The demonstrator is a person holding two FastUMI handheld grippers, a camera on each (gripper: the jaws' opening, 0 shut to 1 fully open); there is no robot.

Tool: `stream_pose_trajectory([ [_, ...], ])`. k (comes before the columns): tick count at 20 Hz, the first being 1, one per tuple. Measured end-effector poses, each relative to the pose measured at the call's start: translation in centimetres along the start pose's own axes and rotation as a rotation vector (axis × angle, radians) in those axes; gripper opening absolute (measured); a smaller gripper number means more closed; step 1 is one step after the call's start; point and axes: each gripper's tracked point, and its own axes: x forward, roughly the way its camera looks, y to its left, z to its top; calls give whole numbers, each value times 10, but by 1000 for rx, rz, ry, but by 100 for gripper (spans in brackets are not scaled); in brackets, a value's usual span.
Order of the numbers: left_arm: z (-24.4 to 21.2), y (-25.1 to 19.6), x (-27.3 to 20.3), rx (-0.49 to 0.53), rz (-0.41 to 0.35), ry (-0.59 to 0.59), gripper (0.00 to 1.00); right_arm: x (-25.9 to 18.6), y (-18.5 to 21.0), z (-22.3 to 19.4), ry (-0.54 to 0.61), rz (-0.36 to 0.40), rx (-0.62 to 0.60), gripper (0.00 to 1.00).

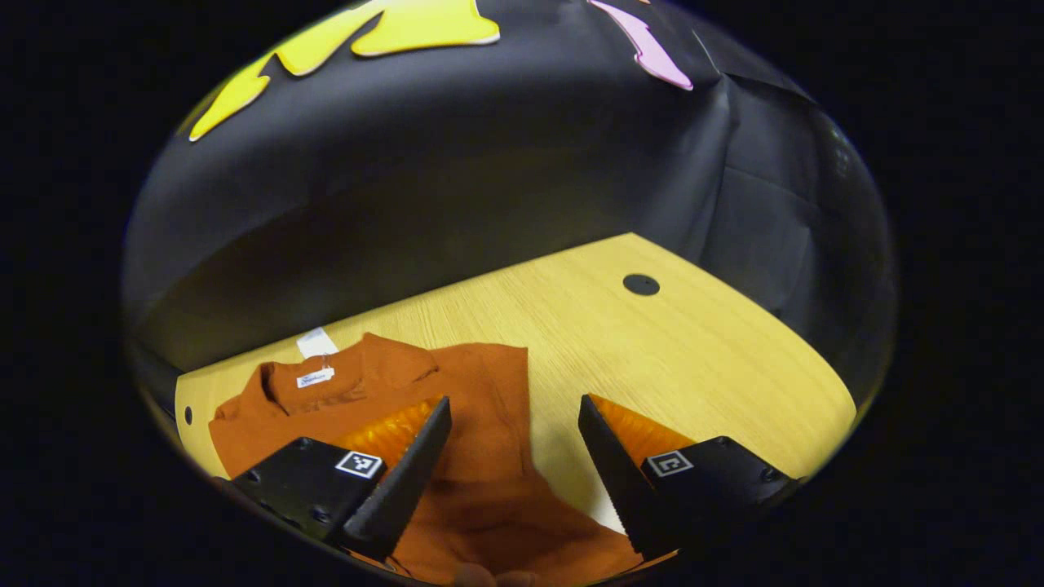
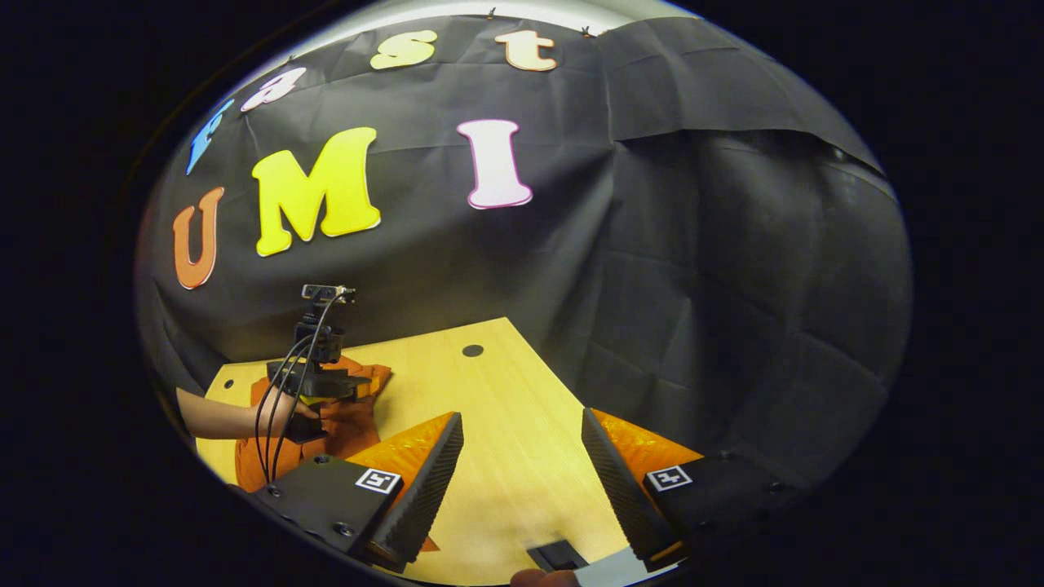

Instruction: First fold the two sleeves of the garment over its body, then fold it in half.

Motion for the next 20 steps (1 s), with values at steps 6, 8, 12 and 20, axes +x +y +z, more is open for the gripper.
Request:
stream_pose_trajectory([
  [6, 67, 67, -140, -79, 99, -259, 99, 13, 87, 51, -133, 140, -57, 93],
  [8, 88, 101, -196, -98, 163, -346, 99, 10, 131, 70, -174, 216, -51, 93],
  [12, 69, 138, -263, -149, 262, -422, 99, -5, 221, 95, -259, 360, -87, 93],
  [20, 44, 186, -360, -189, 380, -490, 99, -39, 302, 93, -295, 499, -106, 92],
])
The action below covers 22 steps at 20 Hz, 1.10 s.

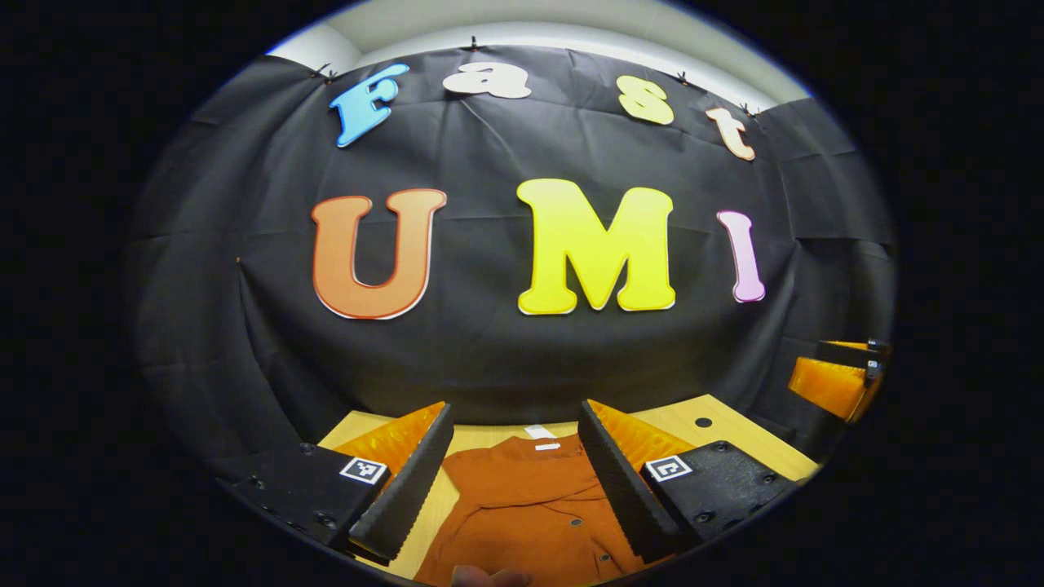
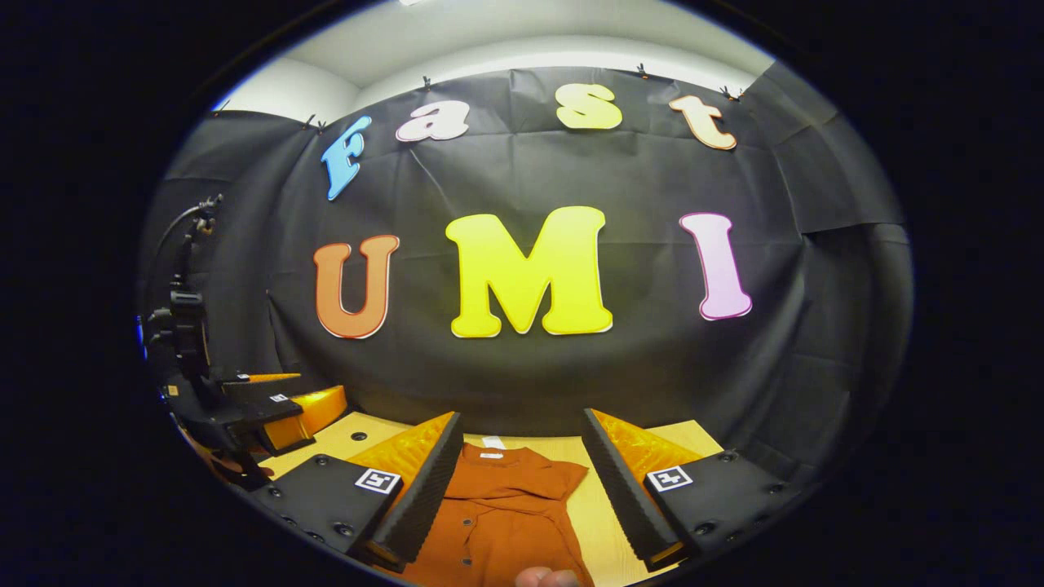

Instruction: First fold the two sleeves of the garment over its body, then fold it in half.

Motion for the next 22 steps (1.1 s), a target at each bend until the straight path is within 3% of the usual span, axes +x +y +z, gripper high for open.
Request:
stream_pose_trajectory([
  [5, 0, 26, -18, -23, 22, -13, 99, -4, 7, -5, 21, 18, -15, 94],
  [10, -33, 35, -26, -27, -5, 62, 99, -9, -5, -32, 102, 22, -11, 94],
  [14, -90, 41, -39, -15, -43, 206, 99, -21, -24, -82, 234, 16, 4, 93],
  [18, -167, 35, -64, -99, -139, 425, 99, -38, -51, -130, 340, -21, 9, 94],
  [22, -251, 64, -99, -172, -113, 657, 100, -61, -73, -181, 468, -32, 49, 92],
])
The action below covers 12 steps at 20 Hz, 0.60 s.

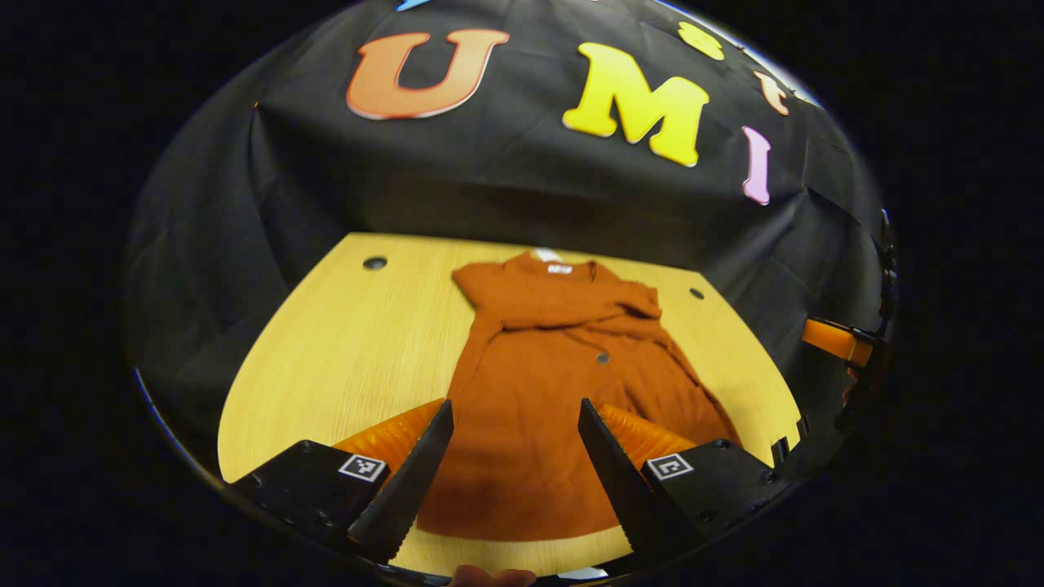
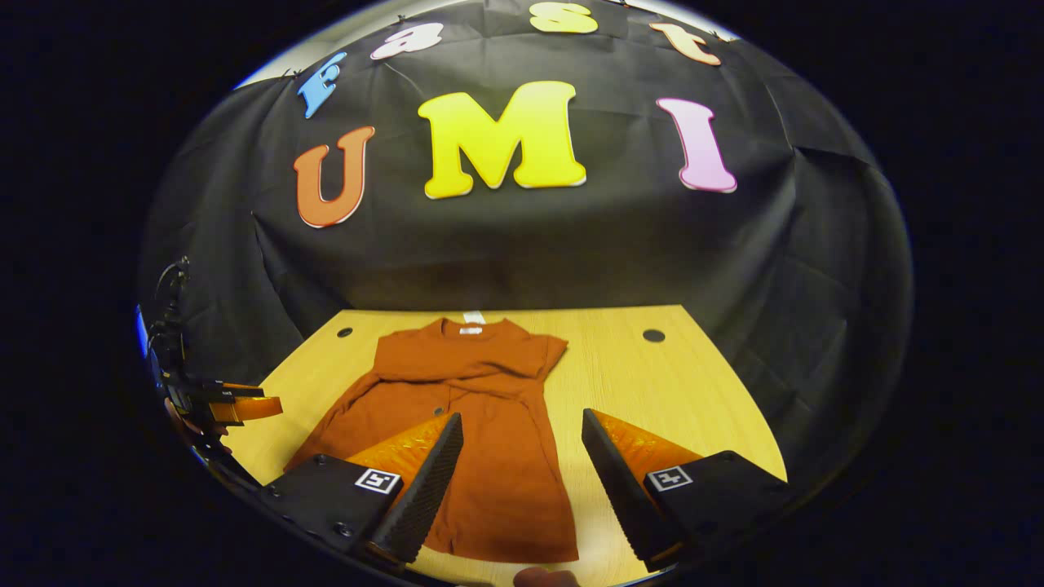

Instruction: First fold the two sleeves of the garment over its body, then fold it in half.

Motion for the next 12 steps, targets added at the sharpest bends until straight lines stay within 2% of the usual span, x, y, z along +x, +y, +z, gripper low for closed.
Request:
stream_pose_trajectory([
  [5, -82, 34, 7, -64, 8, 215, 99, 1, -30, -71, 152, -35, 51, 94],
  [8, -111, 37, 7, -133, -14, 280, 99, 5, -37, -119, 255, -46, 54, 94],
  [12, -123, 43, 12, -111, -12, 305, 99, 9, -36, -186, 415, -35, 16, 94],
])
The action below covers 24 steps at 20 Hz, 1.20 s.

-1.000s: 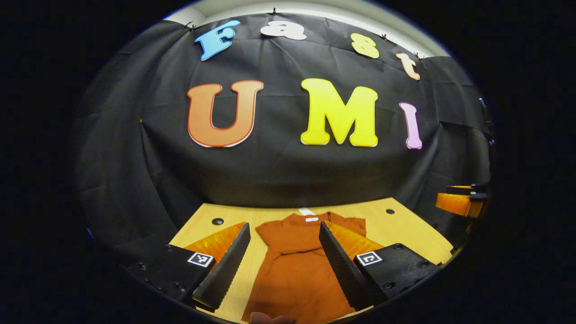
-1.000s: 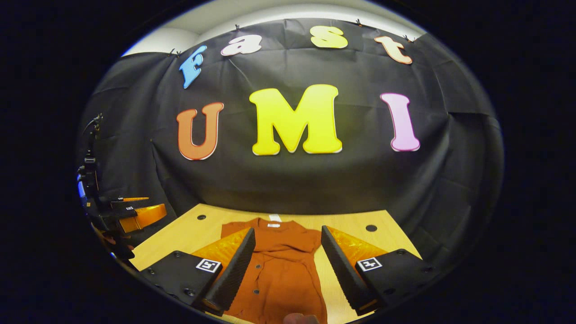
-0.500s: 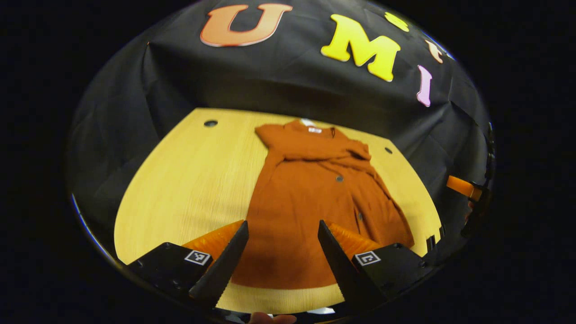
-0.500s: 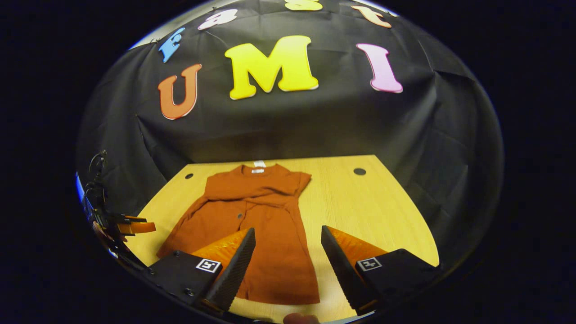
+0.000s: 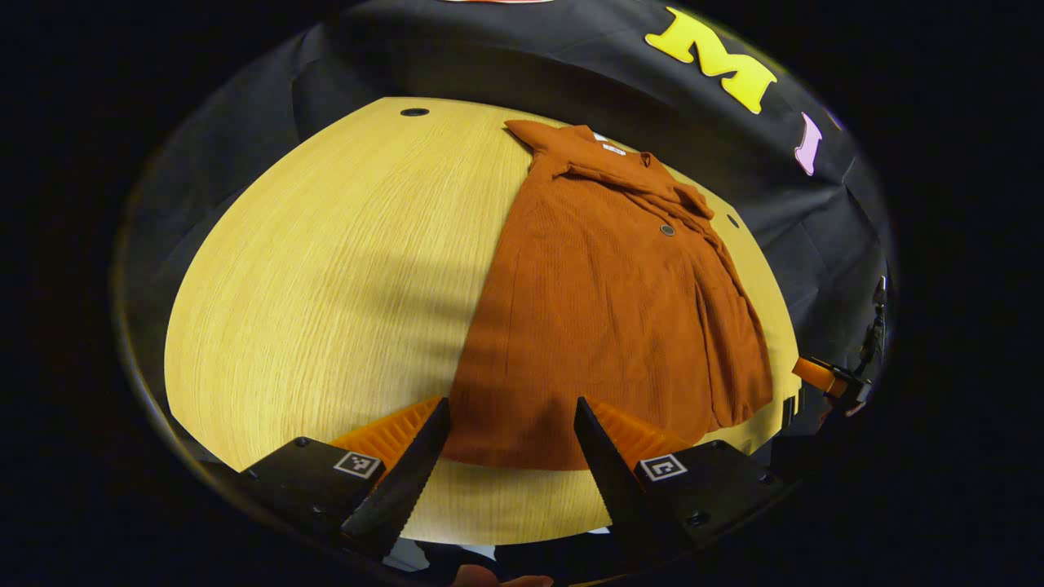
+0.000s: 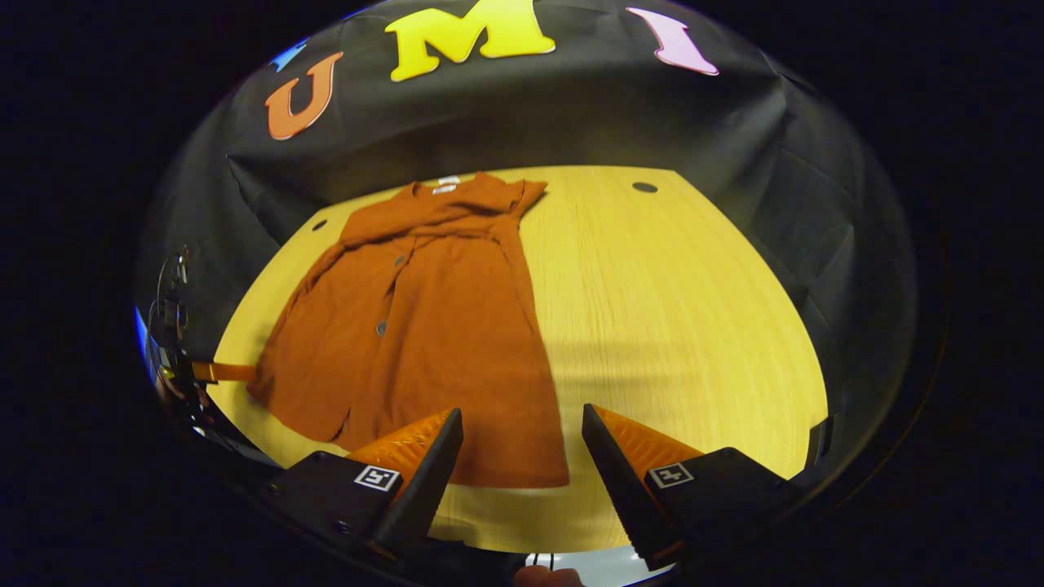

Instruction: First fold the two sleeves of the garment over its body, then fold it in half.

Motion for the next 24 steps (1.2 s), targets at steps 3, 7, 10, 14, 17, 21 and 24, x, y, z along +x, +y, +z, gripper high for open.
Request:
stream_pose_trajectory([
  [3, 1, 2, 2, 5, -4, -10, 99, 14, -6, -30, 97, -31, 22, 94],
  [7, -2, 9, 0, 10, 10, -7, 96, 23, -6, -40, 131, -54, 19, 96],
  [10, -4, 10, 0, 23, 7, 3, 95, 23, 0, -42, 139, -60, -18, 96],
  [14, -11, 1, 1, 62, -3, 31, 92, 29, 8, -41, 147, -60, -39, 80],
  [17, -19, -24, 2, 52, -98, 51, 82, 31, 14, -39, 152, -53, -17, 43],
  [21, -21, -31, 13, 47, -74, 46, 12, 33, 12, -35, 153, -42, 55, 28],
  [24, -18, -38, 11, 14, -92, 36, 4, 31, 11, -33, 164, -19, 137, 7],
])
